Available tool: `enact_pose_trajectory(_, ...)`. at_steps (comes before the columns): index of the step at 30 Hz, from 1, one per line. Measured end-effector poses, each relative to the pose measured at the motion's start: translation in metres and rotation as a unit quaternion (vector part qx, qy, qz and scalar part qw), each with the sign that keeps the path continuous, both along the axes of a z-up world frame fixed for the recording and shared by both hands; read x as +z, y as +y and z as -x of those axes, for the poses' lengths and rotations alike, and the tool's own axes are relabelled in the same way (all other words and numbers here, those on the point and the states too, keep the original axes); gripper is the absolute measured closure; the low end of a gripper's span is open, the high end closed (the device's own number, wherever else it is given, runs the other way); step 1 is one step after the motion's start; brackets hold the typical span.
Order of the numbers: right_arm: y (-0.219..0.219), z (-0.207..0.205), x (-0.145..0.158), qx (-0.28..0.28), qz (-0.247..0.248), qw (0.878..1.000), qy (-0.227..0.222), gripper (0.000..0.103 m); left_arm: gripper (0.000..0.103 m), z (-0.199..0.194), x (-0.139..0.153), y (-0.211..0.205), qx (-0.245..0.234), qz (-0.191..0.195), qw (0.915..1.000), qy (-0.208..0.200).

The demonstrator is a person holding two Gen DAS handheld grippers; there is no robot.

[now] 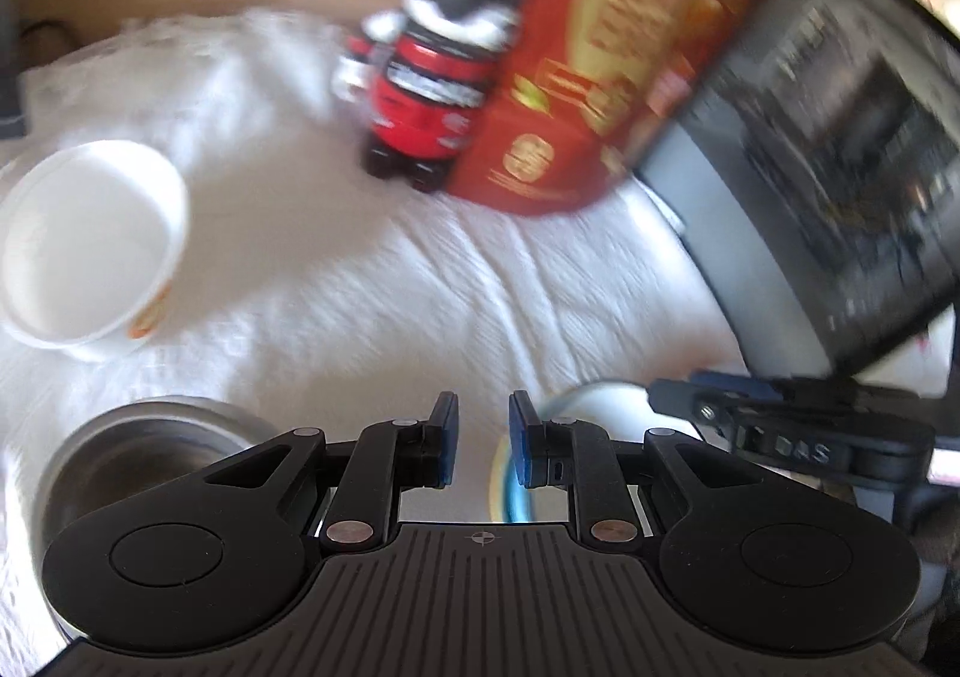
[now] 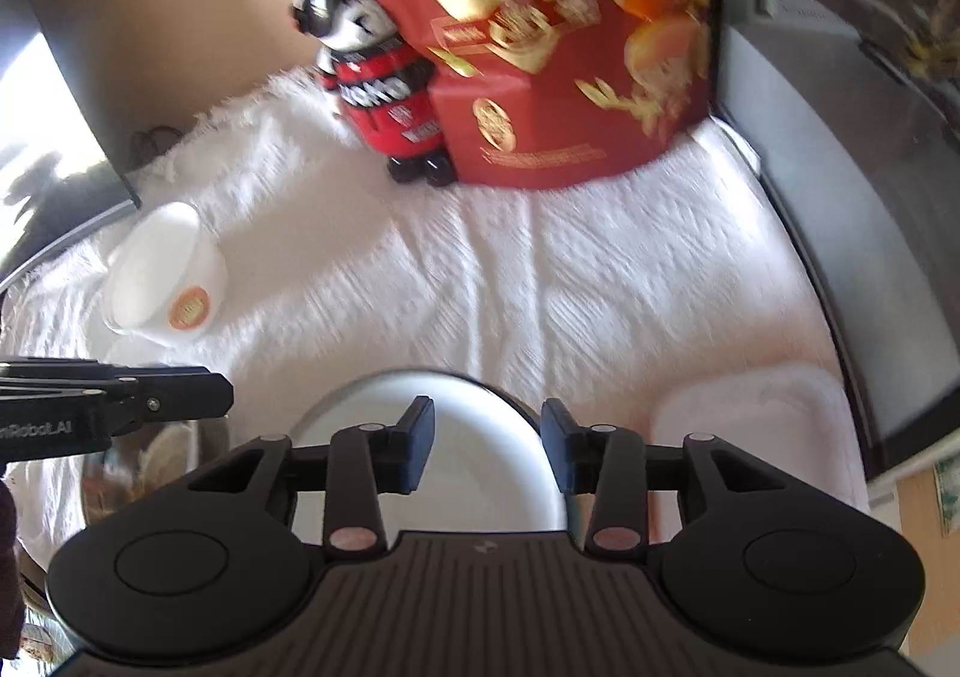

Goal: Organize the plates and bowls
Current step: 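Grasp the white orange-labelled plastic bowl rim with both grippers and lift it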

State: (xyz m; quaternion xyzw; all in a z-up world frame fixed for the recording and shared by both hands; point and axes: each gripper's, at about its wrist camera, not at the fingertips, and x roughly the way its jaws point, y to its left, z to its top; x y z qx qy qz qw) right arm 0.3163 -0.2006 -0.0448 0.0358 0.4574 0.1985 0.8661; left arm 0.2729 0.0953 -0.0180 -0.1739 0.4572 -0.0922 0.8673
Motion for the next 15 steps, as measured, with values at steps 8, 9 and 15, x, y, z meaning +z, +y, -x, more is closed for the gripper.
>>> enact_pose_trajectory(8,0.07,-0.008,0.025,0.053,0.001,0.998,-0.03,0.052,0.082,0.017,-0.008,0.11,0.171,0.045,0.9842,-0.003)
enact_pose_trajectory(9,0.081,-0.01,0.026,0.061,0.005,0.998,-0.033,0.051,0.082,0.019,-0.009,0.126,0.197,0.043,0.9794,-0.003)
enact_pose_trajectory(15,0.156,-0.022,0.029,0.104,0.029,0.993,-0.048,0.045,0.082,0.017,-0.016,0.2,0.278,0.026,0.9603,0.003)
